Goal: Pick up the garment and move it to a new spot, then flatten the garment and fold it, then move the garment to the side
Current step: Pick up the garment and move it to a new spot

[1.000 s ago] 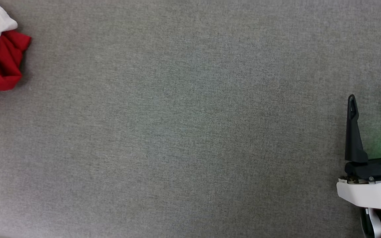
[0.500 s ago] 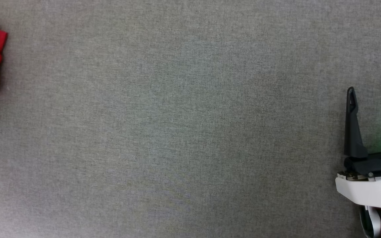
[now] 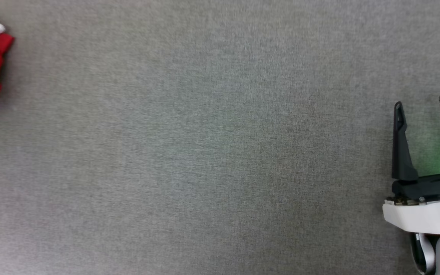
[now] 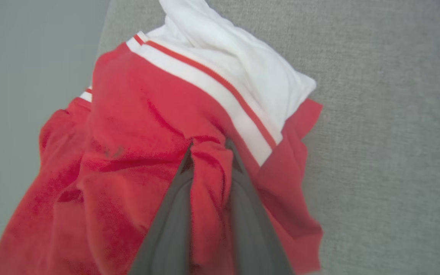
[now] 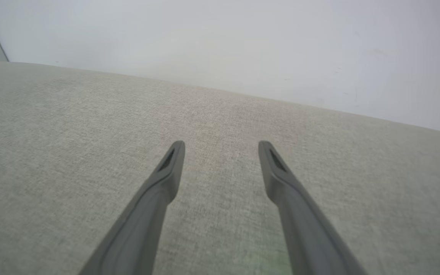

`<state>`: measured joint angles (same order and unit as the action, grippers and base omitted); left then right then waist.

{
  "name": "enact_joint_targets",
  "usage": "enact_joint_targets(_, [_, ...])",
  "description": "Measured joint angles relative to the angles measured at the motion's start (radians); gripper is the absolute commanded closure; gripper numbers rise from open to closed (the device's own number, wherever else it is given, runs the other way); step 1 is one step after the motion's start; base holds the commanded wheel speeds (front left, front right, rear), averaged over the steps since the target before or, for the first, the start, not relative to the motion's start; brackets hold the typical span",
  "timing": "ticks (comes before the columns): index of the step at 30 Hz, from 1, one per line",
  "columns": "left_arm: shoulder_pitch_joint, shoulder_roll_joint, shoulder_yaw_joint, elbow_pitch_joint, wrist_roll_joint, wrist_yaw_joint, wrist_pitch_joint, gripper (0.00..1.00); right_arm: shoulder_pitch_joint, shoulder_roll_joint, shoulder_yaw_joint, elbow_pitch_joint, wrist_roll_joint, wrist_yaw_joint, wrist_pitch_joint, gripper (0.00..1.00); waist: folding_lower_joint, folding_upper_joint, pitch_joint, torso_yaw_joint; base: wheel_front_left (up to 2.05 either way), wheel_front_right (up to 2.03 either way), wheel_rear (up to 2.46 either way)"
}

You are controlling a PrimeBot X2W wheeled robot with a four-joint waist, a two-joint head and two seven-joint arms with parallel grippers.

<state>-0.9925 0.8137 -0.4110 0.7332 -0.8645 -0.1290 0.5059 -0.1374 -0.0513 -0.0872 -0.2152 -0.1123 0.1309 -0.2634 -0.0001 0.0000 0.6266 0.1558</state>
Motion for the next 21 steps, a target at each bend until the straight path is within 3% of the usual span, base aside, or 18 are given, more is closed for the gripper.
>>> enact_joint_targets(5, [-0.071, 0.033, -0.073, -0.072, 0.049, 0.000, -0.053, 1.00, 0.012, 0.000, 0.016, 0.026, 0.026, 0.000, 0.000, 0.00, 0.0000, 0.0000, -0.069, 0.009, 0.00, 0.00, 0.00])
enact_joint_targets(13, [-0.163, 0.036, -0.200, -0.242, 0.096, 0.000, -0.055, 1.00, 0.034, 0.000, 0.029, 0.059, 0.079, 0.000, 0.000, 0.00, 0.0000, 0.0000, -0.199, 0.014, 0.00, 0.00, 0.00])
enact_joint_targets(21, [-0.228, -0.020, -0.306, -0.388, 0.114, 0.000, -0.026, 1.00, 0.056, 0.000, 0.038, 0.083, 0.126, 0.000, 0.000, 0.00, 0.0000, 0.0000, -0.289, -0.028, 0.00, 0.00, 0.00])
